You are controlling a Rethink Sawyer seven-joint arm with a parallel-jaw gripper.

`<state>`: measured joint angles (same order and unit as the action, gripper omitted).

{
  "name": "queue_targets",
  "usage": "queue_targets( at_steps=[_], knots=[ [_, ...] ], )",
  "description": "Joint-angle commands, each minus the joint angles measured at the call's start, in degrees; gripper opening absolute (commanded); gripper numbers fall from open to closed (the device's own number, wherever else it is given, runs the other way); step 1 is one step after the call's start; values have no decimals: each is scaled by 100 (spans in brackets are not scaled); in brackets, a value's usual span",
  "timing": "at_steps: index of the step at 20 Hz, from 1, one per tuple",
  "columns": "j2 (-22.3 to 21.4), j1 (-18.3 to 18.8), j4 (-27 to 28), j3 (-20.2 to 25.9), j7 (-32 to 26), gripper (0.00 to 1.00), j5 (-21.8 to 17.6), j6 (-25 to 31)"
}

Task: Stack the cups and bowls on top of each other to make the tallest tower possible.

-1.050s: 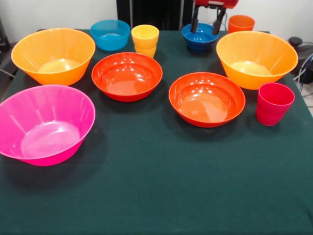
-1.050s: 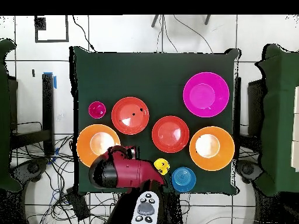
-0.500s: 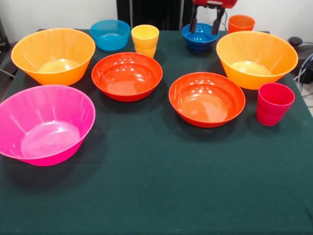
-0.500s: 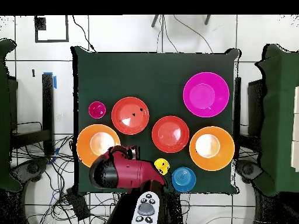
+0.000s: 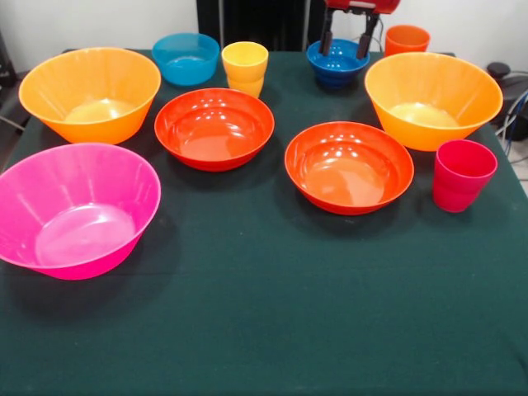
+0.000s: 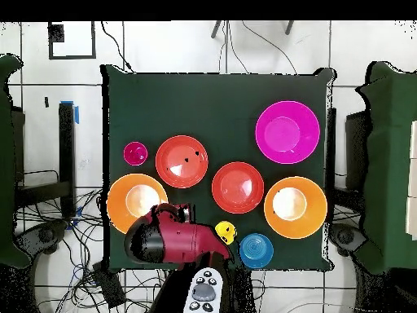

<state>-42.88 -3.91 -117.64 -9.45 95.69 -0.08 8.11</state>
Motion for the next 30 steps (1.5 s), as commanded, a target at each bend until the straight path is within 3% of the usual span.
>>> queue_targets(
  at_steps=[1,30],
  knots=[
    [122,35,102,379,922,100,60,58],
    [104,106,169,412,847,100,23,72]
  ],
)
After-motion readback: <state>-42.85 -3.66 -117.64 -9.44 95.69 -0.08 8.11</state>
